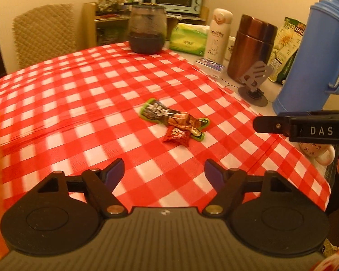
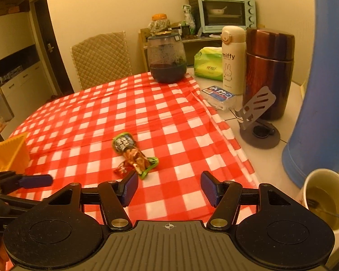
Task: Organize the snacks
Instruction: 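Move both tools from the tray back to the remaining snacks, then grasp the green snack stick packet with the right gripper while the left grasps a red candy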
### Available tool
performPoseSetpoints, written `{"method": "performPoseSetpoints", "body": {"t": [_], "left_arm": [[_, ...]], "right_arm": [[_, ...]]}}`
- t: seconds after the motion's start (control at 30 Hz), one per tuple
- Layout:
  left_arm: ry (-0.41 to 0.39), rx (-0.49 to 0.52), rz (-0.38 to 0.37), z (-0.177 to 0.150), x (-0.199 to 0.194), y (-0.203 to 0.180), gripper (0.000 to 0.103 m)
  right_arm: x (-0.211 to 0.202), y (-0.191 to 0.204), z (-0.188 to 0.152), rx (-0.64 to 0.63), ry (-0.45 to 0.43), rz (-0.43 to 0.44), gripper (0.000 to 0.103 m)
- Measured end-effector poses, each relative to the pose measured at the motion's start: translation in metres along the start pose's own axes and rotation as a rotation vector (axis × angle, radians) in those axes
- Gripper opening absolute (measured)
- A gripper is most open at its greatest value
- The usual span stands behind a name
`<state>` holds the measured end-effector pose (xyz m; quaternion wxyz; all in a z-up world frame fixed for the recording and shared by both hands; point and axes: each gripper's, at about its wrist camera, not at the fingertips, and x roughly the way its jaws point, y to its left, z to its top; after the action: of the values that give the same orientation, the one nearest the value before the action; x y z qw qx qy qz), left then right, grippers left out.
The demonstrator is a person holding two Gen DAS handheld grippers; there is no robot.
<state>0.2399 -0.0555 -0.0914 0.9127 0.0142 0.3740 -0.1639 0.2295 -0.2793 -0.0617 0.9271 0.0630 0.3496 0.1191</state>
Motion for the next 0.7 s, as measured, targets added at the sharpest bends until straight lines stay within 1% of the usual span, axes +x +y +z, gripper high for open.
{"method": "performPoseSetpoints", "body": {"t": [0.13, 0.2, 0.23, 0.27, 0.33, 0.4, 0.43, 0.53, 0.6, 0.67, 0.7], "left_arm": [[-0.009, 0.019, -0.029, 0.003, 0.025, -0.002, 0.072], [-0.007, 0.029, -0.032, 0.006, 0.037, -0.005, 0.069], [-0.008, 0.033, -0.033, 0.007, 0.043, -0.006, 0.067], [-0.009, 0.037, -0.035, 0.008, 0.047, -0.006, 0.066], [-0.010, 0.044, -0.034, 0.011, 0.056, -0.007, 0.064], [-0.014, 0.058, -0.028, 0.013, 0.064, -0.008, 0.061], [-0.015, 0.064, -0.025, 0.014, 0.068, -0.008, 0.058], [-0.013, 0.072, -0.028, 0.017, 0.077, -0.007, 0.056], [-0.015, 0.079, -0.034, 0.019, 0.081, -0.007, 0.051], [-0.012, 0.094, -0.039, 0.020, 0.086, -0.007, 0.042], [-0.011, 0.106, -0.036, 0.020, 0.087, -0.008, 0.041]], "right_arm": [[0.016, -0.003, 0.002, -0.032, 0.004, 0.002, 0.062], [0.023, -0.004, 0.003, -0.046, 0.007, -0.004, 0.058], [0.027, -0.005, 0.003, -0.049, 0.009, -0.004, 0.053], [0.031, -0.006, 0.003, -0.049, 0.014, -0.003, 0.051], [0.039, -0.009, 0.003, -0.050, 0.023, -0.007, 0.050], [0.045, -0.011, 0.002, -0.048, 0.028, -0.010, 0.050], [0.047, -0.012, 0.001, -0.047, 0.032, -0.011, 0.050], [0.053, -0.015, -0.001, -0.047, 0.039, -0.016, 0.050], [0.057, -0.016, -0.002, -0.048, 0.043, -0.019, 0.050], [0.059, -0.017, -0.003, -0.049, 0.046, -0.021, 0.050], [0.061, -0.017, -0.004, -0.050, 0.047, -0.022, 0.050]]}}
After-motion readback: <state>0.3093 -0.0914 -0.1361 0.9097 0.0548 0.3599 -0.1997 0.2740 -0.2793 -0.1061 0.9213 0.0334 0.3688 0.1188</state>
